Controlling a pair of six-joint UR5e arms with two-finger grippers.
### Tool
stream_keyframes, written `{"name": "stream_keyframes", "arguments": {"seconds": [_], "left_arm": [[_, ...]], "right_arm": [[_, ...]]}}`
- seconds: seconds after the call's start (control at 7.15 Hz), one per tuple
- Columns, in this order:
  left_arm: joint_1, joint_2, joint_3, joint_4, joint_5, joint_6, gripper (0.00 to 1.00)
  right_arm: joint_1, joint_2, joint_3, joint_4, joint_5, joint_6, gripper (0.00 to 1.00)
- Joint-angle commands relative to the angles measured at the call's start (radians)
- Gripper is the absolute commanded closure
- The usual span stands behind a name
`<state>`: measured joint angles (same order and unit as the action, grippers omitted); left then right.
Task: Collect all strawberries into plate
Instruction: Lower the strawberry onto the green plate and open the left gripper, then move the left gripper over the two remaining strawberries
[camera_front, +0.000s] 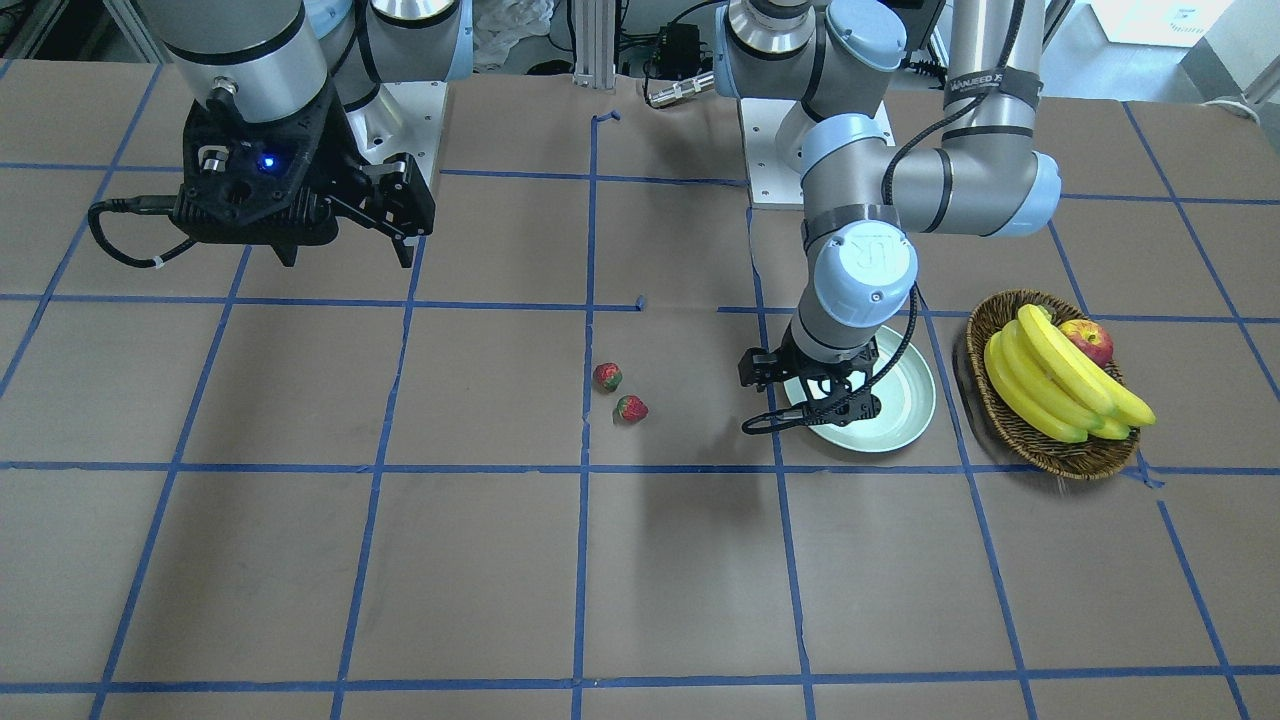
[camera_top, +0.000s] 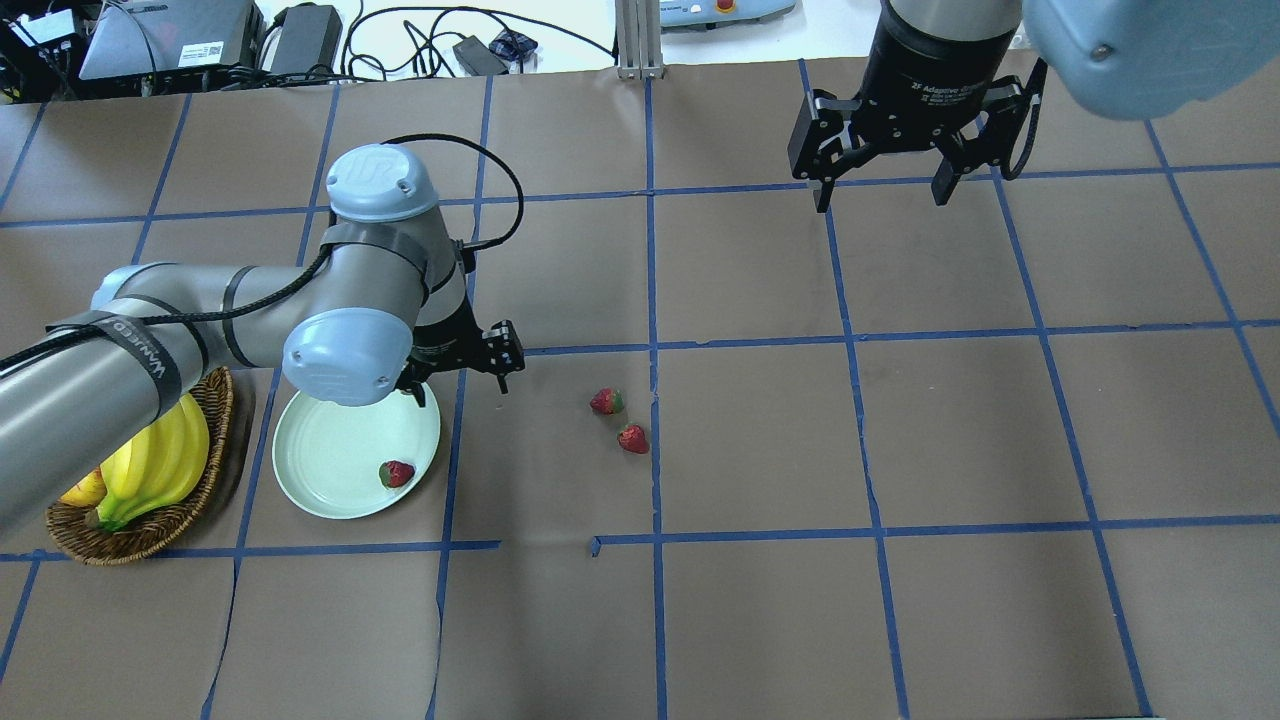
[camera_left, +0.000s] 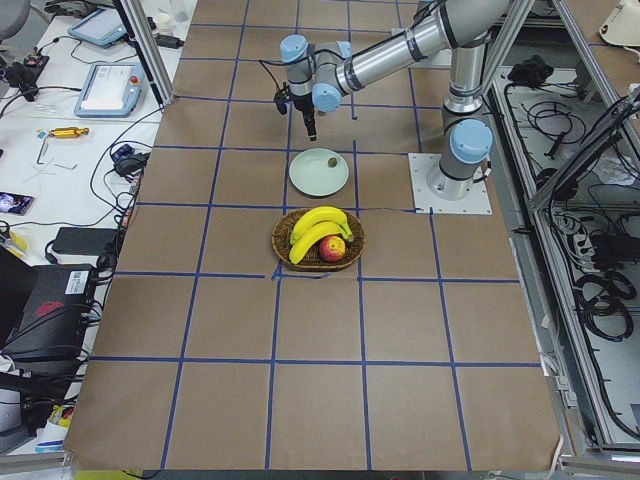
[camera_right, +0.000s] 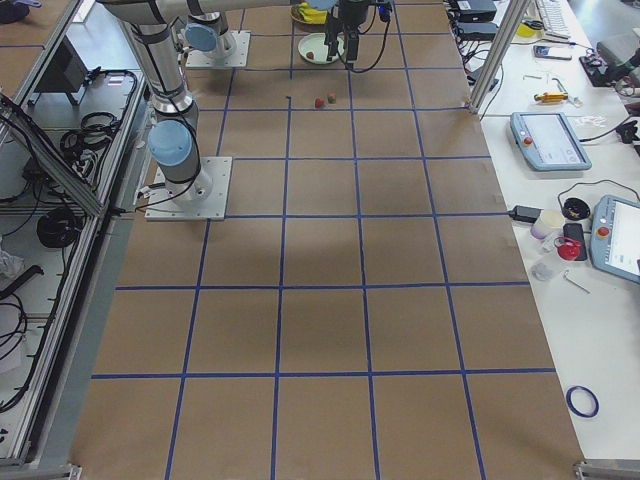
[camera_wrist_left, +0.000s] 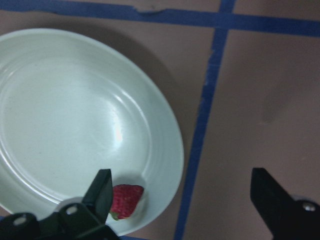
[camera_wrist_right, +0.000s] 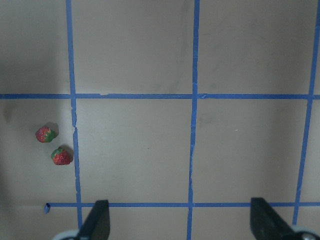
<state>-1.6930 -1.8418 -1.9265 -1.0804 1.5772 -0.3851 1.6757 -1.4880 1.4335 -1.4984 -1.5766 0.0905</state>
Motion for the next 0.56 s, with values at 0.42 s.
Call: {"name": "stream_keyframes", "arguments": {"seconds": [0.42], "left_arm": [[-0.172,-0.128,0.009,0.237,-0.14,-0.512,0.11]], "right_arm": [[0.001,0.0,0.002,0.003,0.001,0.0,0.0]]}}
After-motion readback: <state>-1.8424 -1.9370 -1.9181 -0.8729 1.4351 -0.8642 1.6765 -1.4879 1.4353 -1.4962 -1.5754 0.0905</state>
